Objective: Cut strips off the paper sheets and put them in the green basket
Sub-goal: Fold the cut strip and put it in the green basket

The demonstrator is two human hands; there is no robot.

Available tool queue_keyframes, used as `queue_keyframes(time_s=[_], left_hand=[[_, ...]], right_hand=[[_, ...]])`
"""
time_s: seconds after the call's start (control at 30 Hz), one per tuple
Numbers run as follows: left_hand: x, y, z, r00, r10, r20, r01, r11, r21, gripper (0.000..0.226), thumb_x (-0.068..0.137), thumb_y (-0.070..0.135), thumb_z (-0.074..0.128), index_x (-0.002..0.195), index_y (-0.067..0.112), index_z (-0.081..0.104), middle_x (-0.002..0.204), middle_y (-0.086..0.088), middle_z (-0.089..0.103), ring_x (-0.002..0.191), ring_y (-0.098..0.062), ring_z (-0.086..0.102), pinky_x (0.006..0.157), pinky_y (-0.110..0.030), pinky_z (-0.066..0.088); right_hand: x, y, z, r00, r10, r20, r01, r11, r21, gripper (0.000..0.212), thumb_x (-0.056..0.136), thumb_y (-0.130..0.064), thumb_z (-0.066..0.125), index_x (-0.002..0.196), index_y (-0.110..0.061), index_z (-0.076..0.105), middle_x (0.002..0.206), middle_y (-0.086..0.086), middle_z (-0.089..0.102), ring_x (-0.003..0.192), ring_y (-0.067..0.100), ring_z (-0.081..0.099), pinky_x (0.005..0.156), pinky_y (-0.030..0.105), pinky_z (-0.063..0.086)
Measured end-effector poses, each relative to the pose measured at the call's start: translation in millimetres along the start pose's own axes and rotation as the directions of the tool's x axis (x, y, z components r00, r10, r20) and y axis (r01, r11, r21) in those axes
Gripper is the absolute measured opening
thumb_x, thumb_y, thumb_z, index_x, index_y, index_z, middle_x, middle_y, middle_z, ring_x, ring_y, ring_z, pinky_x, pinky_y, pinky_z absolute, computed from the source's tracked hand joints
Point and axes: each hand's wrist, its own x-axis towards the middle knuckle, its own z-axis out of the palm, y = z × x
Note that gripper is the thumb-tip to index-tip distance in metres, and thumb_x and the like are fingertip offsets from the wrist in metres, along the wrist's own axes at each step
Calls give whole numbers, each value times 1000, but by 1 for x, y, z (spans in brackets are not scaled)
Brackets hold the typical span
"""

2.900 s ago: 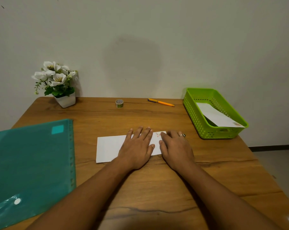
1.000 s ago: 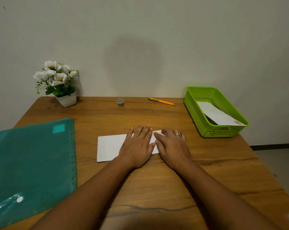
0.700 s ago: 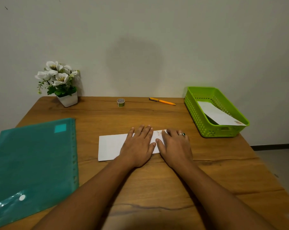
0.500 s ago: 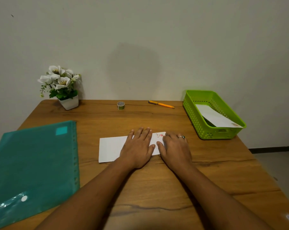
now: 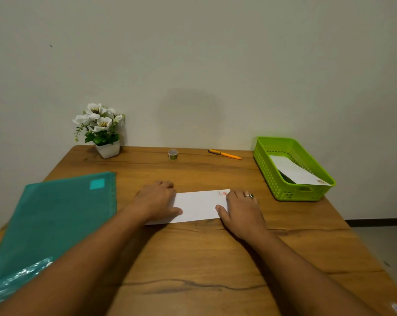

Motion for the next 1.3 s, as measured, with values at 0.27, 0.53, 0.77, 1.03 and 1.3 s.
queue_keyframes(time_s=[0.27, 0.53, 0.77, 1.03, 1.3], left_hand=[[-17, -53, 2, 987, -151, 55, 155, 985, -79, 71, 78, 68, 74, 135, 33, 52, 137, 6, 52, 122, -16, 49, 98, -36, 52], [-5, -55, -1, 974, -167, 153, 193, 965, -178, 72, 71, 63, 83, 128, 31, 53, 124, 7, 54, 110, -14, 50, 97, -36, 53], [-6, -52, -5, 974, -155, 167, 203, 925, -322, 55, 78, 45, 85, 120, 31, 52, 119, 7, 56, 107, -13, 54, 94, -32, 54], [-27, -60, 10, 981, -192, -32, 65, 479, -875, 17, 84, 15, 82, 97, 14, 72, 90, -7, 74, 82, -20, 70, 75, -31, 60], [-31, -68, -8, 888, -356, -289, -220, 223, -950, 13, 83, 5, 79, 94, 9, 72, 87, -6, 72, 80, -15, 67, 74, -29, 58]], right_hand=[[2, -1, -5, 997, 1, 80, 0, 1000, -15, 69, 97, -71, 39, 140, -18, 51, 145, 5, 52, 133, 29, 45, 110, 44, 38], [3, 6, -9, 990, 69, 122, -90, 980, 175, 90, 80, -79, 61, 149, -25, 39, 151, -1, 48, 137, 27, 41, 111, 45, 38], [3, 10, -16, 976, 147, 163, -196, 917, 347, 93, 73, -62, 82, 148, -28, 40, 148, -1, 52, 137, 25, 40, 107, 44, 43], [11, 14, -14, 905, 339, 257, -412, 549, 727, 102, 77, -14, 91, 159, -20, 32, 129, -5, 64, 119, 19, 58, 100, 39, 52], [25, 14, -43, 909, 365, 203, -272, 149, 951, 6, 91, -8, 77, 96, -6, 75, 91, 14, 75, 74, 19, 66, 64, 29, 52]])
